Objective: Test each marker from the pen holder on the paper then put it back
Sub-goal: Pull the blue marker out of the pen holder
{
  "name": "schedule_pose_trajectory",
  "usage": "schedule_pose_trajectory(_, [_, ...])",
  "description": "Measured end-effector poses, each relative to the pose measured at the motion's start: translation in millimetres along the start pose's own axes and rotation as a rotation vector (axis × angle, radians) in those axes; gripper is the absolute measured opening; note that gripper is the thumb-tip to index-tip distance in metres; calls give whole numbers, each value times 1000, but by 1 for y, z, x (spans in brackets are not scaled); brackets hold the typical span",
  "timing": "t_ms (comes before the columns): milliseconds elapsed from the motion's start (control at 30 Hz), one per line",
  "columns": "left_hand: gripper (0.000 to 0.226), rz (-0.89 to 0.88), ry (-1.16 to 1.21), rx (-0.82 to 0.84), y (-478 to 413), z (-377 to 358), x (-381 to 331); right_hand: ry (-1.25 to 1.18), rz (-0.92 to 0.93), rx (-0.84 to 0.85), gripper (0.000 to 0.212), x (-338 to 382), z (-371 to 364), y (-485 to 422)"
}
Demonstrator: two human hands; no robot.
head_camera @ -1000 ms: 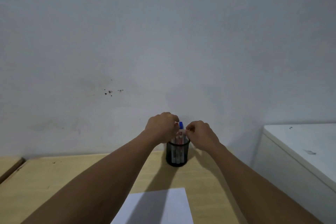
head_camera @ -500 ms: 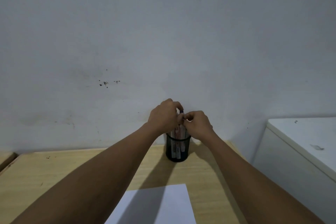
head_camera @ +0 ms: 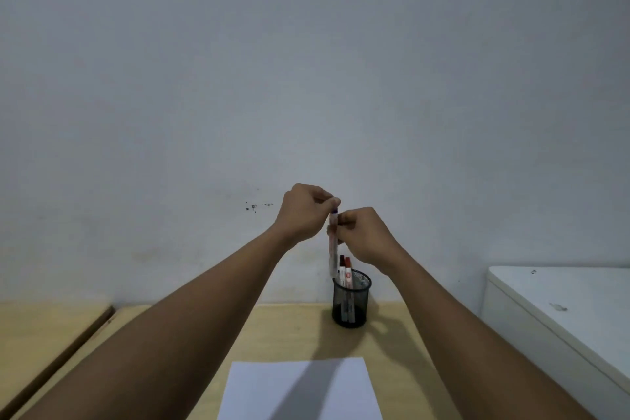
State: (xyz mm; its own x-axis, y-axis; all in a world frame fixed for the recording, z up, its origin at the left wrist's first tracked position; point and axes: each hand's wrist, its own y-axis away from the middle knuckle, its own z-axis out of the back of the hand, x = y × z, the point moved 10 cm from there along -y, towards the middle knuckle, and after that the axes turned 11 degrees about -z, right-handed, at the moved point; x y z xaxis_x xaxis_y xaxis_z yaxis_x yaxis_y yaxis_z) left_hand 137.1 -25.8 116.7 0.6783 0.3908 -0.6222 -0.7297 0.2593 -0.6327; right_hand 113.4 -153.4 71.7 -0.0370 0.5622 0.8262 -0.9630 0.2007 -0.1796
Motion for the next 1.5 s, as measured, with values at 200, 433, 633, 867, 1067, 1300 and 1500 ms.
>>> schedule_pose_trajectory(200, [17,100,25,-111,40,38,6,-6,14,27,18,24,-24,40])
schedule_pose_trajectory(433, [28,167,-5,-204,68,66,27,28,-18,-64,19,31,-53,57])
schedule_pose_trajectory(633, [18,143,71,-241,77,85,56,31,-36,-80,27,12,-86,64])
schedule_pose_trajectory(867, [10,281,-230,-160,150,84,157,-76,-23,65,13,-32,-122,69])
schedule_pose_trajectory(1067, [5,400,-400,10,198,65,224,-176,-58,126,5,-56,-140,66])
schedule_pose_trajectory(1300, [13,447,-509,98,212,55,259,-296,-136,148,27,-77,-149,54])
schedule_pose_trajectory(1500, [32,434,-406,72,219,55,261,-469,-162,199,8,-84,-153,51])
